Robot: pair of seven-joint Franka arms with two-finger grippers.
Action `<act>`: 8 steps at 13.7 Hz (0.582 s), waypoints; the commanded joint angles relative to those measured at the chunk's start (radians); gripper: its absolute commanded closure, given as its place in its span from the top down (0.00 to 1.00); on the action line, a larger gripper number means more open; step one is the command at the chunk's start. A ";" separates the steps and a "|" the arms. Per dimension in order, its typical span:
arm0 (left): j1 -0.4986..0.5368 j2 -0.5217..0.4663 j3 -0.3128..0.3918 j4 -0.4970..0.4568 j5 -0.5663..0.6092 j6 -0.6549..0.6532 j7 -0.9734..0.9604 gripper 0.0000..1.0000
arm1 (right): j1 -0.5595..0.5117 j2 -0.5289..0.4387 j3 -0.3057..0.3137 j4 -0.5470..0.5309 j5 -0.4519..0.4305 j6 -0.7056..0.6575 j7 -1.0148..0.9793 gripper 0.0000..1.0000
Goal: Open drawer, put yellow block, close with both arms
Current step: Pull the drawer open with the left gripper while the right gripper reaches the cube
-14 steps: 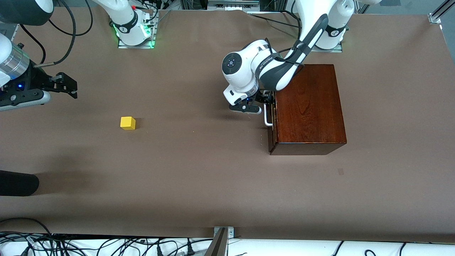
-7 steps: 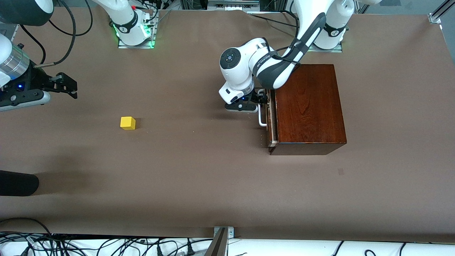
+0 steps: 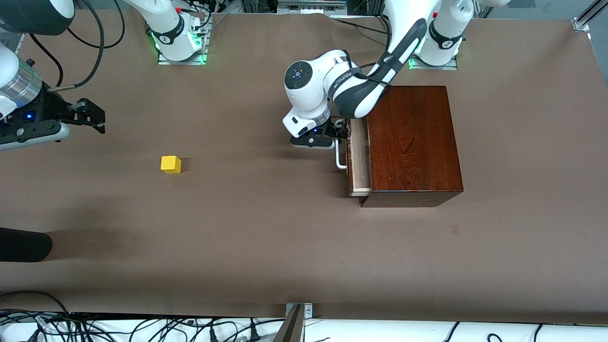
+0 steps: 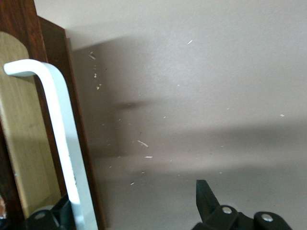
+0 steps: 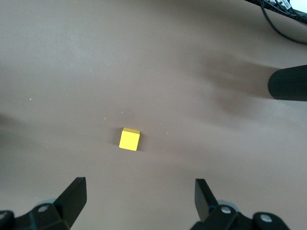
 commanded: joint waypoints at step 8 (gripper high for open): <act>-0.060 0.084 -0.006 0.130 0.001 0.071 0.012 1.00 | -0.011 0.136 -0.004 0.022 0.059 -0.020 -0.017 1.00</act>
